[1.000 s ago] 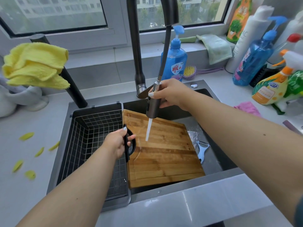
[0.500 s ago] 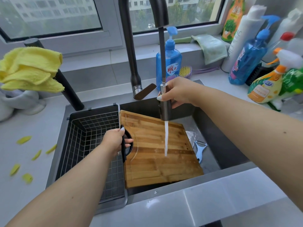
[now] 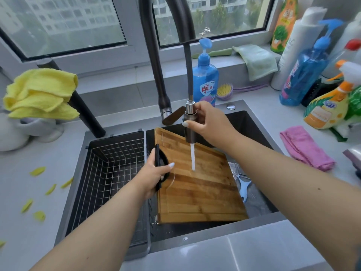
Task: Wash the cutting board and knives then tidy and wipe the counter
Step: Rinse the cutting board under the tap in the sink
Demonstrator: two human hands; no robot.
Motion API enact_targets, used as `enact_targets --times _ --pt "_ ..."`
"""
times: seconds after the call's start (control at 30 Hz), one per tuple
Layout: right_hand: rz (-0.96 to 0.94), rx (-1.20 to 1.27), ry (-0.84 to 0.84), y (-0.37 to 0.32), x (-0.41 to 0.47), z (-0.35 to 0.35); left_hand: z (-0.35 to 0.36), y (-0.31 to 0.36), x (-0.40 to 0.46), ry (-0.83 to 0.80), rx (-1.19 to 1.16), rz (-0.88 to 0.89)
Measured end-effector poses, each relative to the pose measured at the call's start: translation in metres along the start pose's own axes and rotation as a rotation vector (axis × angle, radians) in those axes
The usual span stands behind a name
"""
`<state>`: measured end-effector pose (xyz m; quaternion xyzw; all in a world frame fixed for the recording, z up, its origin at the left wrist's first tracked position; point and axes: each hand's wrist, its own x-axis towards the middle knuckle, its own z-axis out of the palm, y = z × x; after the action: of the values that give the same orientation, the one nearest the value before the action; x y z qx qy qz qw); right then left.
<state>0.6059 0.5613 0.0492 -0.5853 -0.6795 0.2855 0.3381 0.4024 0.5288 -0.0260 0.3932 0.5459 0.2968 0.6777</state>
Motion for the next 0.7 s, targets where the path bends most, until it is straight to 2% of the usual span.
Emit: enact_targets --times 0.13,0.4,0.6,0.7 --pt "-0.087 0.069 0.102 -0.010 0.005 -0.007 0.011 0.000 -0.003 0.103 -0.034 0.058" --pt "-0.238 0.225 0.301 -0.057 0.029 -0.037 0.015 0.037 -0.021 0.173 0.025 0.173" --pt "-0.328 0.239 0.428 -0.070 0.043 -0.049 0.000 0.056 -0.036 0.227 0.019 0.222" --pt "-0.349 0.211 0.426 -0.071 0.045 -0.049 -0.002 0.063 -0.041 0.236 0.029 0.250"
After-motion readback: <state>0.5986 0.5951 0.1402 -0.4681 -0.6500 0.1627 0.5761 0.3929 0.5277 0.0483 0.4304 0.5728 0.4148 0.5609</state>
